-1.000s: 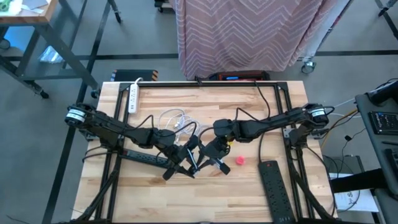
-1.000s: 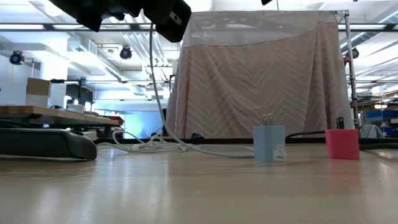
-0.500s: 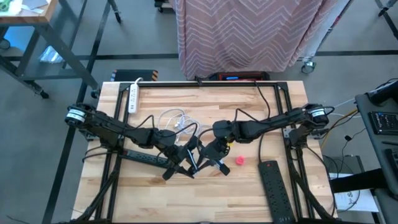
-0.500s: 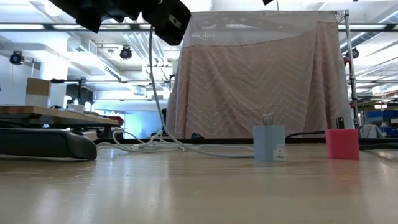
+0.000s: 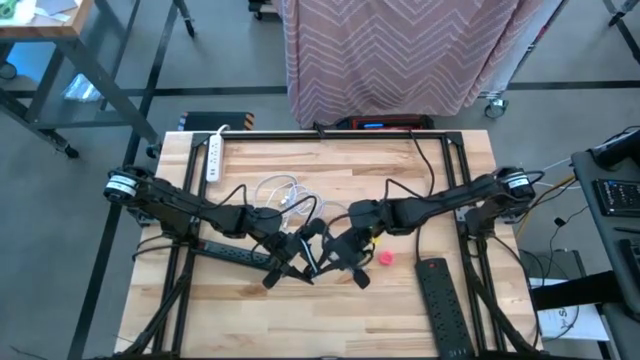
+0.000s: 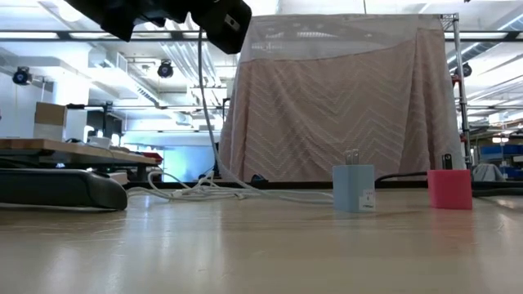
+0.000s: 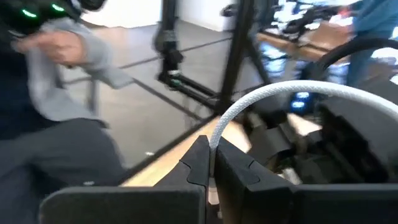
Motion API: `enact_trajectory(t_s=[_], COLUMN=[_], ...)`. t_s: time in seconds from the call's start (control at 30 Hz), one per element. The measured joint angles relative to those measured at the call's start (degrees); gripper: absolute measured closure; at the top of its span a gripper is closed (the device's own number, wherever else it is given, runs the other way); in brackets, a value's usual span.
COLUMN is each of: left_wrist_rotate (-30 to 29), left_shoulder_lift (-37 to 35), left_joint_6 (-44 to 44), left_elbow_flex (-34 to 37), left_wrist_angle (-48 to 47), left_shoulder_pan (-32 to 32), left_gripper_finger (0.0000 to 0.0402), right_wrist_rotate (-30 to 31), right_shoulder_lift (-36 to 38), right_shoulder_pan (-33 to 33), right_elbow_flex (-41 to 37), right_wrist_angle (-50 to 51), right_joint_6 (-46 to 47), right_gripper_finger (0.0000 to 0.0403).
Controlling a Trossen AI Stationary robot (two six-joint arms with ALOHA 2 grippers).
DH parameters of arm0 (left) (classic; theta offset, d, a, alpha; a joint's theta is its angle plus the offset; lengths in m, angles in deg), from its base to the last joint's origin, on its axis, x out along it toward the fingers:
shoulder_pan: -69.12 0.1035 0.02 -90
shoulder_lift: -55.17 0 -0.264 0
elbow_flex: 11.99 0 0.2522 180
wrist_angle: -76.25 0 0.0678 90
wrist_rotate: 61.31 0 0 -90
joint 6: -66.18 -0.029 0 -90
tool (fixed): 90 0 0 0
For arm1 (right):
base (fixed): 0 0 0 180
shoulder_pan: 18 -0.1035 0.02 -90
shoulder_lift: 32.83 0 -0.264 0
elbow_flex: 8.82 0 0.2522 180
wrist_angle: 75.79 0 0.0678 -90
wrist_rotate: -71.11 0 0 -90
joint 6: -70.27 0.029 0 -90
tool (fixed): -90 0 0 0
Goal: Plug in charger cables
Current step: Insert the white charger cable into the black charger adapter
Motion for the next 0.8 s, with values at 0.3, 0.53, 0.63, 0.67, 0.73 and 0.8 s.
enact_trajectory(t_s=[0.3,0.53,0.63,0.67,0.73,0.8], left_wrist_rotate=[-0.25,-0.40,-0.45,-0.58,-0.73,-0.82], left_shoulder_lift=[0.02,0.04,0.04,0.04,0.04,0.04], left_joint_6=[-2.55,-4.13,-4.70,-4.85,-4.87,-4.96], left_elbow_flex=[0.00,0.00,0.00,0.00,0.00,0.00], left_wrist_angle=[0.76,0.76,1.05,1.19,1.60,1.66], left_shoulder_pan=[-1.11,-1.49,-1.52,-1.58,-1.62,-1.62], left_gripper_finger=[0.0268,0.0268,0.0268,0.0268,0.0268,0.0268], right_wrist_rotate=[3.65,4.16,4.22,4.25,4.25,4.21], right_shoulder_lift=[0.08,0.08,0.08,0.08,0.08,-0.11], right_shoulder_pan=[-1.30,-1.41,-1.54,-1.63,-1.77,-1.79], right_elbow_flex=[-0.57,-0.59,-0.59,-0.59,-0.59,-0.59], right_wrist_angle=[-0.04,-0.14,-0.69,-0.96,-1.49,-2.07], right_joint_6=[-1.32,1.02,1.02,0.26,-0.77,-1.12], right_gripper_finger=[0.0403,0.0403,0.0403,0.0403,0.0403,0.0403])
